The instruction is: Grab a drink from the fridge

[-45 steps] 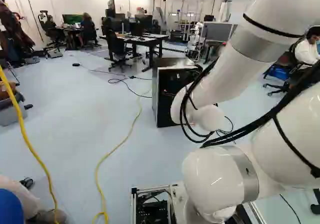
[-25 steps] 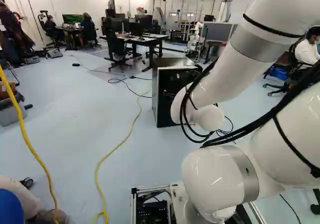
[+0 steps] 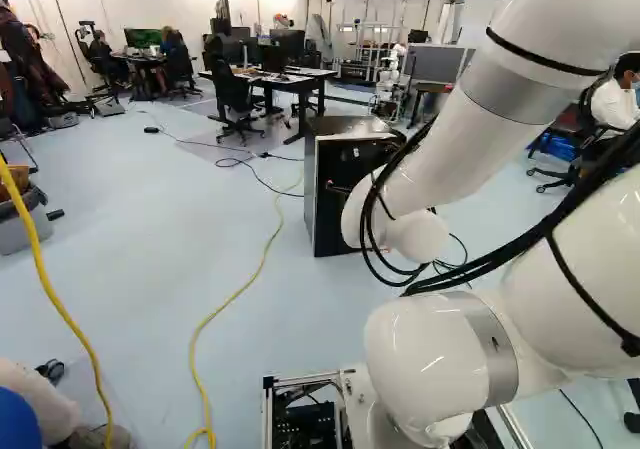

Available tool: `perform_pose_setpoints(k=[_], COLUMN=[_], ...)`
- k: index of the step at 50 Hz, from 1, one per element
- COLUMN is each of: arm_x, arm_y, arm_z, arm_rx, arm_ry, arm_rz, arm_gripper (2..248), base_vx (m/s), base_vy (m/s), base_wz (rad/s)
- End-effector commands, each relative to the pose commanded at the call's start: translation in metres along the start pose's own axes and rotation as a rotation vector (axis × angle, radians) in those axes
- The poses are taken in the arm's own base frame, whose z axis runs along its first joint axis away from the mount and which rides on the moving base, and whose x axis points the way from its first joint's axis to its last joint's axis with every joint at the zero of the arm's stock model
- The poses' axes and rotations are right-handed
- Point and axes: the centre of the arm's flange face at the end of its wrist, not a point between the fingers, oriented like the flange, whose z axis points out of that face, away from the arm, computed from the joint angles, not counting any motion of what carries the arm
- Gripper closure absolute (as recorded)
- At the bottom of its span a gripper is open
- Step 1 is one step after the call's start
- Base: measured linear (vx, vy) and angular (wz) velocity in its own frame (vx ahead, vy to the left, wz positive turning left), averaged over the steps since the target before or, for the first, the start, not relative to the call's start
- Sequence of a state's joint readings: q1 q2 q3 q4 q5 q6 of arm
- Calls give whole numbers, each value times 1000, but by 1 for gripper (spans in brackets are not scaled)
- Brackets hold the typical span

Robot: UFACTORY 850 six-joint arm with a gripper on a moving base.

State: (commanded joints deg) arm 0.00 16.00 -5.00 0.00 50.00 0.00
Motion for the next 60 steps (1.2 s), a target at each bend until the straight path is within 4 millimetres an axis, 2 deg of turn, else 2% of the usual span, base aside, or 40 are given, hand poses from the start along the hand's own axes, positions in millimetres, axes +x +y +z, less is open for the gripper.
perform_pose_setpoints(k=[36,60], arm_x=[0,0], arm_y=[0,0], arm_z=[0,0], arm_rx=[0,0], arm_ry=[0,0], arm_rz=[0,0], arm_gripper=[3,3], base_vx=[73,87], base_vy=[2,33], base_wz=[-7,-11])
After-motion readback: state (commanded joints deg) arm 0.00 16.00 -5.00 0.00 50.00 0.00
